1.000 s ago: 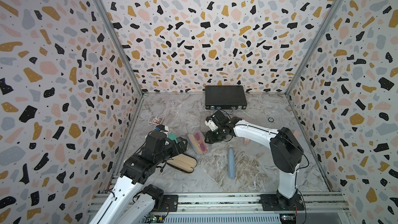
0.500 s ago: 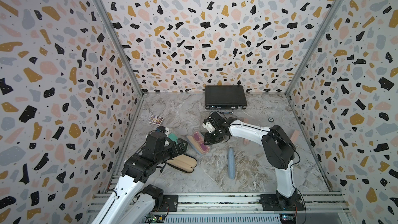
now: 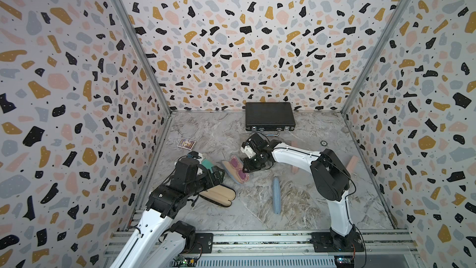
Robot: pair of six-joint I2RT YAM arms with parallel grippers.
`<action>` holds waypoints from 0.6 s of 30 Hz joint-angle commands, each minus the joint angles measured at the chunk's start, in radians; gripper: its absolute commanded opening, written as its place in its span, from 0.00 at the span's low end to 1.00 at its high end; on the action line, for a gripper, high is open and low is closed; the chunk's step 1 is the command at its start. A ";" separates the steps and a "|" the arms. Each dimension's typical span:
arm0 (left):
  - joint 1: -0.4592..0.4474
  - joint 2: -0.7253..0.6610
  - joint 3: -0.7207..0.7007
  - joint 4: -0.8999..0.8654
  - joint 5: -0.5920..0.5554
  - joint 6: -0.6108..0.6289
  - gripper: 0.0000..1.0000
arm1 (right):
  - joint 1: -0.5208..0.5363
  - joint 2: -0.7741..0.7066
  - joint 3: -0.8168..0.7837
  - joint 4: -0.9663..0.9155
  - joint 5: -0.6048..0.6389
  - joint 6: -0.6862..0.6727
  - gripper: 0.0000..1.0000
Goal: Close the glasses case
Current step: Pick up the glasses case at the center of the board, then place the glasses case at the center of the board.
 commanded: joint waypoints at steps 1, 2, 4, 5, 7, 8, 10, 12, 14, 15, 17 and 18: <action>0.007 0.003 -0.013 0.025 0.010 0.013 0.96 | 0.004 -0.002 0.026 -0.014 -0.003 -0.004 0.21; 0.007 0.003 -0.013 0.027 0.011 0.012 0.96 | 0.004 -0.007 0.021 -0.011 -0.002 -0.003 0.20; 0.007 0.007 -0.015 0.030 0.015 0.009 0.96 | 0.004 -0.019 0.005 -0.005 0.002 -0.001 0.18; 0.007 0.007 -0.017 0.033 0.017 0.008 0.96 | 0.004 -0.026 -0.002 -0.003 0.004 0.000 0.18; 0.007 0.007 -0.017 0.035 0.023 0.005 0.95 | 0.004 -0.045 -0.026 0.010 0.008 0.010 0.18; 0.007 0.007 -0.017 0.035 0.025 0.005 0.95 | 0.004 -0.056 -0.038 0.016 0.010 0.012 0.17; 0.007 0.005 -0.021 0.037 0.028 0.001 0.95 | 0.005 -0.077 -0.064 0.026 0.013 0.021 0.17; 0.007 0.003 -0.023 0.038 0.033 -0.003 0.95 | 0.006 -0.099 -0.089 0.035 0.020 0.030 0.17; 0.007 -0.001 -0.024 0.038 0.037 -0.006 0.95 | 0.006 -0.125 -0.120 0.046 0.026 0.040 0.16; 0.007 -0.003 -0.024 0.038 0.040 -0.008 0.95 | 0.006 -0.140 -0.136 0.051 0.031 0.045 0.16; 0.007 -0.007 -0.026 0.038 0.044 -0.009 0.95 | 0.006 -0.170 -0.170 0.064 0.039 0.058 0.16; 0.007 -0.009 -0.028 0.038 0.045 -0.010 0.95 | 0.007 -0.186 -0.187 0.069 0.044 0.064 0.16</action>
